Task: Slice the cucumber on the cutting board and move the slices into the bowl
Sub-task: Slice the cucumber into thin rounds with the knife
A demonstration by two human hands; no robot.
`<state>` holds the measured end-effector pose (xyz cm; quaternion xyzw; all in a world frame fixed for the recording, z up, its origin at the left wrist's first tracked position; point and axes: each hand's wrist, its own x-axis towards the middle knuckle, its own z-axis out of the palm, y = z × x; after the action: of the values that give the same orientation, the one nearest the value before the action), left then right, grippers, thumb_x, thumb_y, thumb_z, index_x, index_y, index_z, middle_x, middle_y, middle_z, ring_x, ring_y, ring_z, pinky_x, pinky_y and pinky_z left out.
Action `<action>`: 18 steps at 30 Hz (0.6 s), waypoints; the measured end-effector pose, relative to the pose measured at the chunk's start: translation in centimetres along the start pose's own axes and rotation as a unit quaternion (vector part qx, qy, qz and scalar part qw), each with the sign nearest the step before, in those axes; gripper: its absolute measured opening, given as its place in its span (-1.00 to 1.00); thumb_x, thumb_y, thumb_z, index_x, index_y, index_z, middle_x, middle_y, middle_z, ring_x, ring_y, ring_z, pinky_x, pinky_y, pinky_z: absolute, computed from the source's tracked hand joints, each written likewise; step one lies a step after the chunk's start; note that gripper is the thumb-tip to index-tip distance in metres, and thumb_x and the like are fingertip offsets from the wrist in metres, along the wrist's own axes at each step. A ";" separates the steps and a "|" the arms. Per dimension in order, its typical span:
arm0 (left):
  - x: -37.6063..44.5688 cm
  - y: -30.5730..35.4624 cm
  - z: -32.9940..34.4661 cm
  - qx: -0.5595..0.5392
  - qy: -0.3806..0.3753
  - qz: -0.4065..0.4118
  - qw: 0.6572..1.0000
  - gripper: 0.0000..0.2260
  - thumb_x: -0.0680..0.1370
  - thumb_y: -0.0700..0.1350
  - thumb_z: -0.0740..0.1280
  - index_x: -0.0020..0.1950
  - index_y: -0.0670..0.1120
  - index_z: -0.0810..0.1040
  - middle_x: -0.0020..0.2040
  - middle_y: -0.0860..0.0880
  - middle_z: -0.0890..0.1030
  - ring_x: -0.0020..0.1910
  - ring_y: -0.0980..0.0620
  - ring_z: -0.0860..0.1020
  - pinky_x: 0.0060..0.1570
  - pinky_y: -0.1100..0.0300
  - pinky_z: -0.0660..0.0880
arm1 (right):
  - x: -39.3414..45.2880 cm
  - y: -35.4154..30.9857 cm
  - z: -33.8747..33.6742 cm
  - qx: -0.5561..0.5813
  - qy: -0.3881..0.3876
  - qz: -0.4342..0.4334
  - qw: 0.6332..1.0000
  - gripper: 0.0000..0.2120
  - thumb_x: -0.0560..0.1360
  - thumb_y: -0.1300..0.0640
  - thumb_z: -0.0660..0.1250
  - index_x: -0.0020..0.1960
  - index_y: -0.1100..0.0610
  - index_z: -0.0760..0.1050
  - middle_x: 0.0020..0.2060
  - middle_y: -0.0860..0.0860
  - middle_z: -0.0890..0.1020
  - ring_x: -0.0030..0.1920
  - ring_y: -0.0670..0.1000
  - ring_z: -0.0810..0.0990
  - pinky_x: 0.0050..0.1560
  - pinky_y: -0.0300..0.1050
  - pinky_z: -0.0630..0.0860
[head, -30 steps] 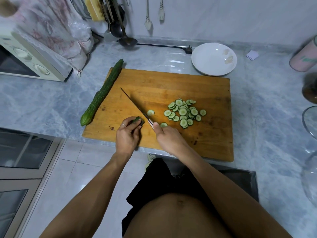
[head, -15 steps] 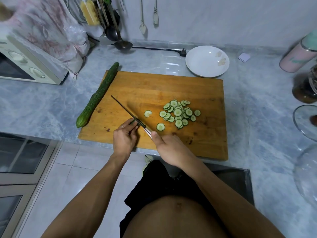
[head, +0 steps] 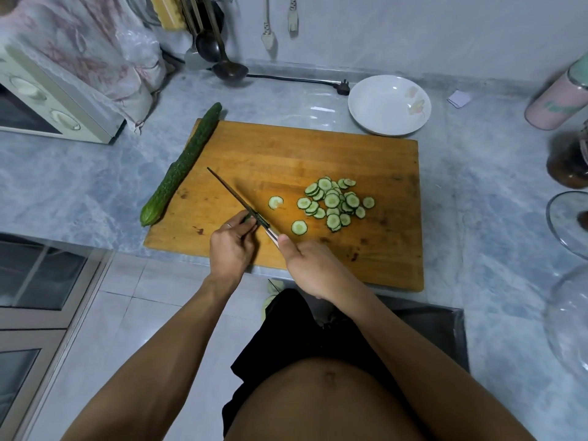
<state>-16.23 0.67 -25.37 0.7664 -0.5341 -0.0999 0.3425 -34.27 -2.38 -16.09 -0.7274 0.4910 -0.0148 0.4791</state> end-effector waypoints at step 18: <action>0.2 -0.4 -0.1 -0.030 0.015 -0.023 0.999 -0.79 0.51 -0.24 0.44 0.14 -0.16 0.68 0.20 -0.10 0.64 0.12 -0.01 0.62 0.15 0.43 0.39 | -0.1 0.0 -1.1 0.034 -0.005 0.028 0.999 -0.38 0.63 -0.27 -0.06 -0.29 0.15 0.46 -0.36 0.07 0.51 -0.35 0.06 0.51 -0.19 -0.02 0.47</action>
<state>-15.79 0.67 -25.49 0.7694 -0.5075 -0.1122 0.3712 -34.94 -3.06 -15.43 -0.6965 0.5079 -0.0146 0.5066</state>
